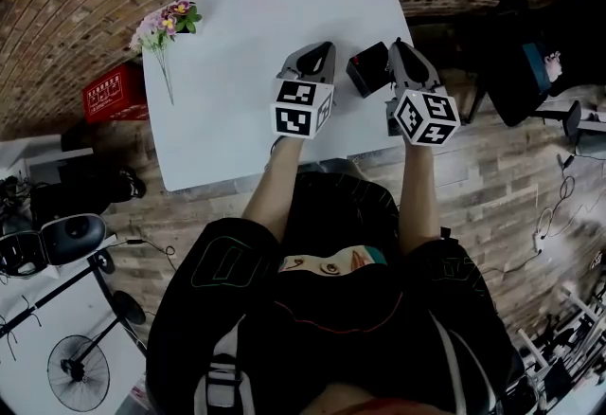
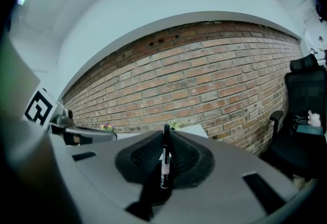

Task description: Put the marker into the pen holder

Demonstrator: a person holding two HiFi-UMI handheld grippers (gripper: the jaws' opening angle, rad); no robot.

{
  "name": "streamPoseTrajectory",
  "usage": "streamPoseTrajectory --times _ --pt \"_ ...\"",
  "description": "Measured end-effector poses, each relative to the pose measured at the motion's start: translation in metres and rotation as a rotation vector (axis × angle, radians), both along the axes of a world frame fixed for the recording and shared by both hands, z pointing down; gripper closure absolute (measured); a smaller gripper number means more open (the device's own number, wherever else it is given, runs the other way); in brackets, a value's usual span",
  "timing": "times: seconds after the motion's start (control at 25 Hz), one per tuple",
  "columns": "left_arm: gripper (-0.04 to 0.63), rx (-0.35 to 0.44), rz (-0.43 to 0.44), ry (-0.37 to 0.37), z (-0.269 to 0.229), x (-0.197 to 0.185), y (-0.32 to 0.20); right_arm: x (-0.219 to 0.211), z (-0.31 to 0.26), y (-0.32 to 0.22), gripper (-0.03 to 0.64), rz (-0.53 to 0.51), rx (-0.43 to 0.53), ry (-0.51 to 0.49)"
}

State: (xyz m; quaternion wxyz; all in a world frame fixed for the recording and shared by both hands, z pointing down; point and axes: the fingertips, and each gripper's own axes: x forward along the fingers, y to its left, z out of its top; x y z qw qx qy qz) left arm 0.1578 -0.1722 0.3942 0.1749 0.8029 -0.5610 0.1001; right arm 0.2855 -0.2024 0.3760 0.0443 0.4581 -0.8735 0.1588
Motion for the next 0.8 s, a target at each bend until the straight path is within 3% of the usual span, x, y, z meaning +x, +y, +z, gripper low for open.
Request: streamPoseTrajectory --times 0.44,0.8 --pt "0.594 -0.035 -0.017 0.09 0.012 0.008 0.008 0.012 0.034 0.02 0.572 -0.014 -0.01 0.215" --pt "0.594 -0.041 -0.015 0.118 0.016 0.018 0.011 0.024 0.041 0.03 0.566 -0.009 -0.032 0.22"
